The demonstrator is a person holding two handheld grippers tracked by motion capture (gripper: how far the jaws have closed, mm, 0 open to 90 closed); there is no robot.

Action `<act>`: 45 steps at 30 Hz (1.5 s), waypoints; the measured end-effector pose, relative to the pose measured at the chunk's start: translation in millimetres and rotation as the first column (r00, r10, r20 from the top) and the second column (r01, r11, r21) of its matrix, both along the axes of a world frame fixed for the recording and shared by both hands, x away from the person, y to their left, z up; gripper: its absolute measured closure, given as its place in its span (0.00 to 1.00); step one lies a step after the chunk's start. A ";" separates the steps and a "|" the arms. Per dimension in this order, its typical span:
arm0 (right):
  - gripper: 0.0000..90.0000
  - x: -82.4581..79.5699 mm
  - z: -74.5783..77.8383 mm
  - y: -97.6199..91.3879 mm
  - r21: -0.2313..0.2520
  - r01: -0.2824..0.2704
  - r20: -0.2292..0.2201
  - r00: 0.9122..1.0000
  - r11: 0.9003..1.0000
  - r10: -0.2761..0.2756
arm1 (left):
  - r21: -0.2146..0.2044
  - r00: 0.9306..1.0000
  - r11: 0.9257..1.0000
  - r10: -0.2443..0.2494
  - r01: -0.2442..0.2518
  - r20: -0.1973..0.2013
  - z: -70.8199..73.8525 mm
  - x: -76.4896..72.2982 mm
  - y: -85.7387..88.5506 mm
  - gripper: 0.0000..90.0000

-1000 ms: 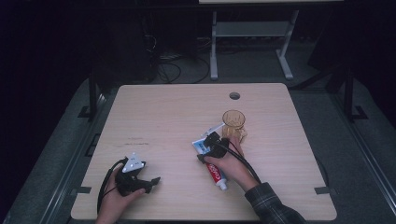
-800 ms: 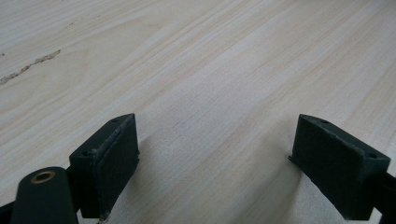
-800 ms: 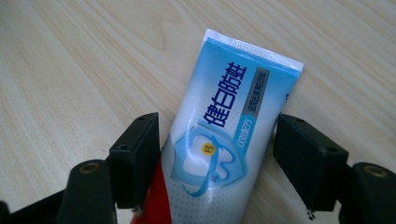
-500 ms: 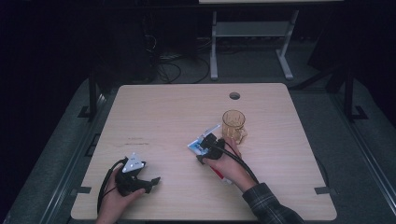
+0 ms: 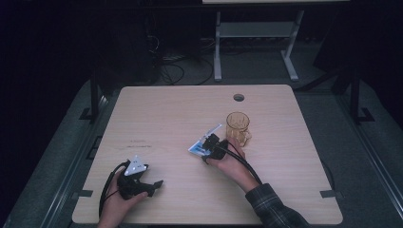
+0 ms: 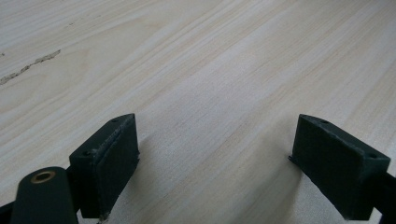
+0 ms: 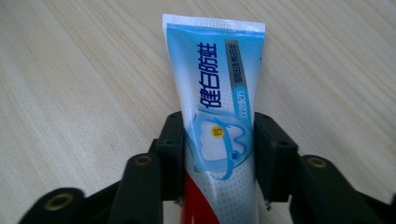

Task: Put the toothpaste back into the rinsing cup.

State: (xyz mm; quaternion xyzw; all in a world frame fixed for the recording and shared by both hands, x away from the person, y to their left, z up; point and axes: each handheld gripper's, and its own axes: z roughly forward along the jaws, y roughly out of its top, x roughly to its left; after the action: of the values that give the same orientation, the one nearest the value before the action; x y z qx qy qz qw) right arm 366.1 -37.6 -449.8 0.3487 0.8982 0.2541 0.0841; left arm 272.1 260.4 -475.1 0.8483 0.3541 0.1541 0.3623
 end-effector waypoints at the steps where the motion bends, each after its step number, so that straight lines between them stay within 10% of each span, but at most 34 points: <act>1: 0.71 0.4 0.7 -0.8 0.004 0.002 -0.003 1.000 1.000 -0.002 | 0.000 1.000 1.000 0.000 0.000 0.000 0.0 0.0 0.0 0.15; 25: 0.80 -5.3 19.7 -13.0 0.150 0.000 -0.017 1.000 0.989 0.003 | 0.000 1.000 1.000 0.000 0.000 0.000 0.0 0.0 0.0 0.15; 45: 0.81 -12.9 58.8 -38.9 0.342 -0.011 0.082 0.996 0.940 -0.018 | -0.003 1.000 1.000 0.002 -0.002 0.001 -0.1 0.0 -0.2 0.15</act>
State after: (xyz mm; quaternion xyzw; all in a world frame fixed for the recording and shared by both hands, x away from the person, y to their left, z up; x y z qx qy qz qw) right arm 353.2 -76.5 -391.0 0.3488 0.8354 0.4204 0.0602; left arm 272.1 260.3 -475.2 0.8475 0.3548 0.1543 0.3635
